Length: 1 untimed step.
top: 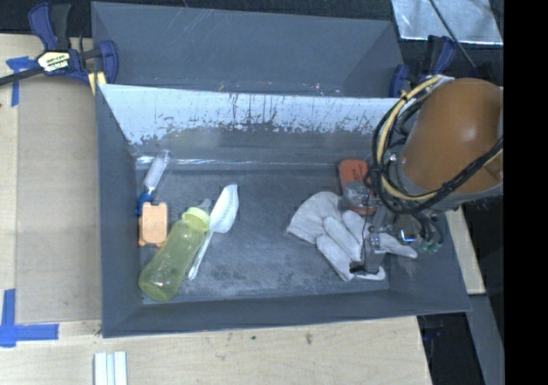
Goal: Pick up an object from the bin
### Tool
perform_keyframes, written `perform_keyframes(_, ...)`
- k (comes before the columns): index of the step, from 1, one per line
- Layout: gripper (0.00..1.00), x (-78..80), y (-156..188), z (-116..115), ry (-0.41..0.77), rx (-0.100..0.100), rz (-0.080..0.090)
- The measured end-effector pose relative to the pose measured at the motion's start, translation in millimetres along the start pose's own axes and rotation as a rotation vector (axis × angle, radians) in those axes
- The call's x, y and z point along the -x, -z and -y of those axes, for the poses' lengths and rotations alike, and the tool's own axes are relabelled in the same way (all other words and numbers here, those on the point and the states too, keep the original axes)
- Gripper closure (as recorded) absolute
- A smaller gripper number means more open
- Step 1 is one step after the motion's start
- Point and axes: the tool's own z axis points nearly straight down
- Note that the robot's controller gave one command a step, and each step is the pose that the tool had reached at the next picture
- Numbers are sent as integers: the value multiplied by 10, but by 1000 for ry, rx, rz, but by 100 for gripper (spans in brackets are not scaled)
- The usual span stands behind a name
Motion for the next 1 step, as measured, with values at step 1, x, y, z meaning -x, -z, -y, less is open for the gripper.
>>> perform_keyframes(1,0,18,42,-1,2,-1,9)
